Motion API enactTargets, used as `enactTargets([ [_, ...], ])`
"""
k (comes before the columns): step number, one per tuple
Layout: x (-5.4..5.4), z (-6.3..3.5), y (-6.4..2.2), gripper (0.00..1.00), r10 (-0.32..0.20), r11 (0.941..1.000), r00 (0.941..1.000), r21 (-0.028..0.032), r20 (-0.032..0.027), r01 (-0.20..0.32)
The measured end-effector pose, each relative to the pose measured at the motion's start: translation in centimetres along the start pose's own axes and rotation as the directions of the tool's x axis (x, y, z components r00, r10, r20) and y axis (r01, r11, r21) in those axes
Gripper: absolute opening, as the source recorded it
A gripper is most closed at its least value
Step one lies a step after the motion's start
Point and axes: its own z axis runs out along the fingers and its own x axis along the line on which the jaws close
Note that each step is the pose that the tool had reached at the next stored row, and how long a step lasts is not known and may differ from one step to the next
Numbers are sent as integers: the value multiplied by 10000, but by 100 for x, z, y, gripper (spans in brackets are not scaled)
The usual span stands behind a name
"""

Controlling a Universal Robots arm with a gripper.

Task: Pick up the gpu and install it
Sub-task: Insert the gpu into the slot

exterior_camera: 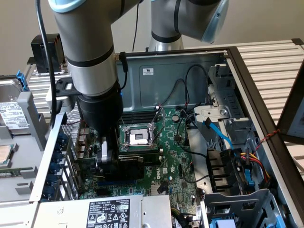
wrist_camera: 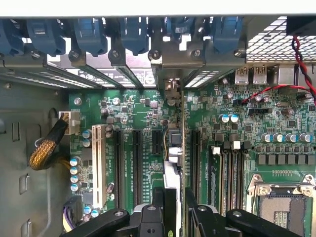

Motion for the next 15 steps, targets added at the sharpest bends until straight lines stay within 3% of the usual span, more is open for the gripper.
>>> enactTargets([
  [8,-1,-3,3,27,1,10000,10000,95,3,-1],
  [15,0,-12,20,27,2,9999,10000,106,1,-2],
])
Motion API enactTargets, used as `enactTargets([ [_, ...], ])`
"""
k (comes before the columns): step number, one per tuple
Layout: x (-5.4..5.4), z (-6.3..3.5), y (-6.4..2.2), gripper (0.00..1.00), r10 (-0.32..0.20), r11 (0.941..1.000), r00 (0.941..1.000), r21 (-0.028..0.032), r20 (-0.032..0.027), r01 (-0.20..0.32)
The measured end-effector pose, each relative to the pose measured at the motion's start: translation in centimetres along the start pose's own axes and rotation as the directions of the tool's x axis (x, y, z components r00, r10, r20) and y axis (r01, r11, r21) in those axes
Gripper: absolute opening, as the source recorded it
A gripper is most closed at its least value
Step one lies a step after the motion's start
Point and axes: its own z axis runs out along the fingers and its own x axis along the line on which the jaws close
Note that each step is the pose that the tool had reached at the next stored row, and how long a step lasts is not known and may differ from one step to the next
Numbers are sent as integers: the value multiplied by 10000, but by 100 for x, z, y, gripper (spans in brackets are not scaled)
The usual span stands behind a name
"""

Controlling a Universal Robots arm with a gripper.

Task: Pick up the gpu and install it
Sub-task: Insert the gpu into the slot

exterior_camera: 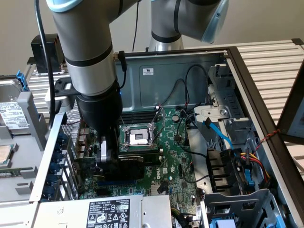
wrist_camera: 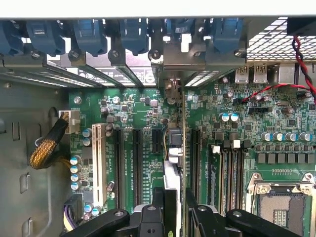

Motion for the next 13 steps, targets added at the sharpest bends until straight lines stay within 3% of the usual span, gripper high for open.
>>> enactTargets([
  [13,0,-3,3,27,-1,10000,10000,22,-8,1],
])
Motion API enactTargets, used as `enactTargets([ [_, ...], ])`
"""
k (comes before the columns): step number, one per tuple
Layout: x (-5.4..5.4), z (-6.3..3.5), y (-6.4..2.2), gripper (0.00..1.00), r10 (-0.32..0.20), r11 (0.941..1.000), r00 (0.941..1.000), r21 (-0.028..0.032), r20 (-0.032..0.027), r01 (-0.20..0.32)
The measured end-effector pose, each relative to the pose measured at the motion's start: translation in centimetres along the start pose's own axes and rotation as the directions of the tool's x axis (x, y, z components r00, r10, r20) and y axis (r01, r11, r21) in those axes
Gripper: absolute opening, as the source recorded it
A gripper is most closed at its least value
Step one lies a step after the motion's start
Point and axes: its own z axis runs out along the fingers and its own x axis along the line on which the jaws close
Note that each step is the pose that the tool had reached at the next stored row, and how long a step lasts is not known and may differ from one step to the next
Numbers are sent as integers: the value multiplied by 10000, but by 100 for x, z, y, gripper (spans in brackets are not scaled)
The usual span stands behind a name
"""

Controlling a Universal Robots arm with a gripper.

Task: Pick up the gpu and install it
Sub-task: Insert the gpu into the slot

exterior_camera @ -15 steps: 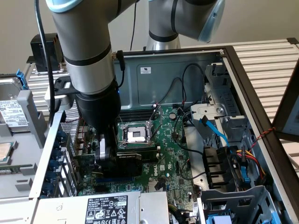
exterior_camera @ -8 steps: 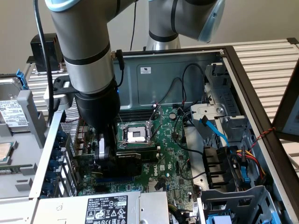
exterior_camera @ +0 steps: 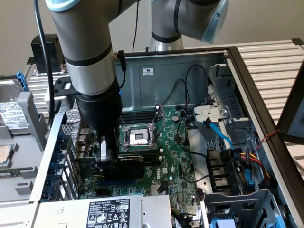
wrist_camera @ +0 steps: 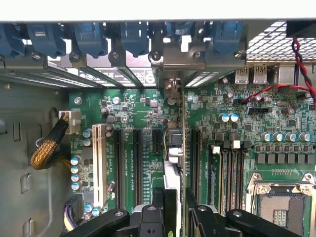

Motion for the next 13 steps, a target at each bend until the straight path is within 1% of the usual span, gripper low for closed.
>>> enactTargets([
  [4,0,-7,-1,27,-1,10000,10000,7,-11,1],
  [7,0,-28,-2,27,-2,10000,10000,19,-38,2],
  [13,0,-31,-2,27,-4,9999,10000,109,-95,5],
])
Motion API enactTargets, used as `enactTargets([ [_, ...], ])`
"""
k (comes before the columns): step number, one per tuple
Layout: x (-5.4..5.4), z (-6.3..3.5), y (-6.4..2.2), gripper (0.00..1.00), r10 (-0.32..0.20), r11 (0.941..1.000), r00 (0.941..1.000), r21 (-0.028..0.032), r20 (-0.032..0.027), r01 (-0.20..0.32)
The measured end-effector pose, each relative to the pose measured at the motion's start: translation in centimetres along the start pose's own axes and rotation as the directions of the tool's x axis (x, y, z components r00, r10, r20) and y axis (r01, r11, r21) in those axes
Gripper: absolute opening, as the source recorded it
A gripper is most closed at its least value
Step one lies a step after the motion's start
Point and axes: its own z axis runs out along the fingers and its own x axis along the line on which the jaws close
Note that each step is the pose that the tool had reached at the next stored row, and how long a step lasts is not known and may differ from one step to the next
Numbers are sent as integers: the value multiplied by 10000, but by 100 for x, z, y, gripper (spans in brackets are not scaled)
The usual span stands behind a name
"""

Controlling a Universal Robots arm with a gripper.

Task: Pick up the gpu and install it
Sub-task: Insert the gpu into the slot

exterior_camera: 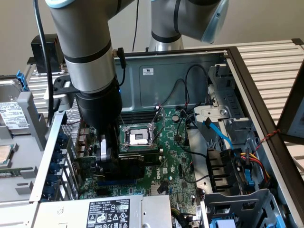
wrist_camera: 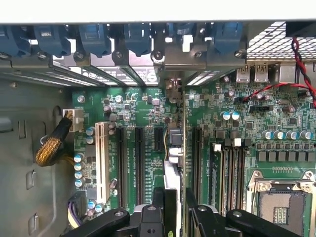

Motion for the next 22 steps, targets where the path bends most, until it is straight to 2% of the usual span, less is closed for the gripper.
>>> enactTargets([
  [3,-1,0,1,27,0,10000,10000,34,-8,0],
  [10,1,-15,1,27,-1,10000,10000,36,-13,1],
  [18,2,-102,-10,27,-1,10000,10000,41,-29,1],
  [22,1,-134,-52,27,-1,10000,10000,71,-27,1],
])
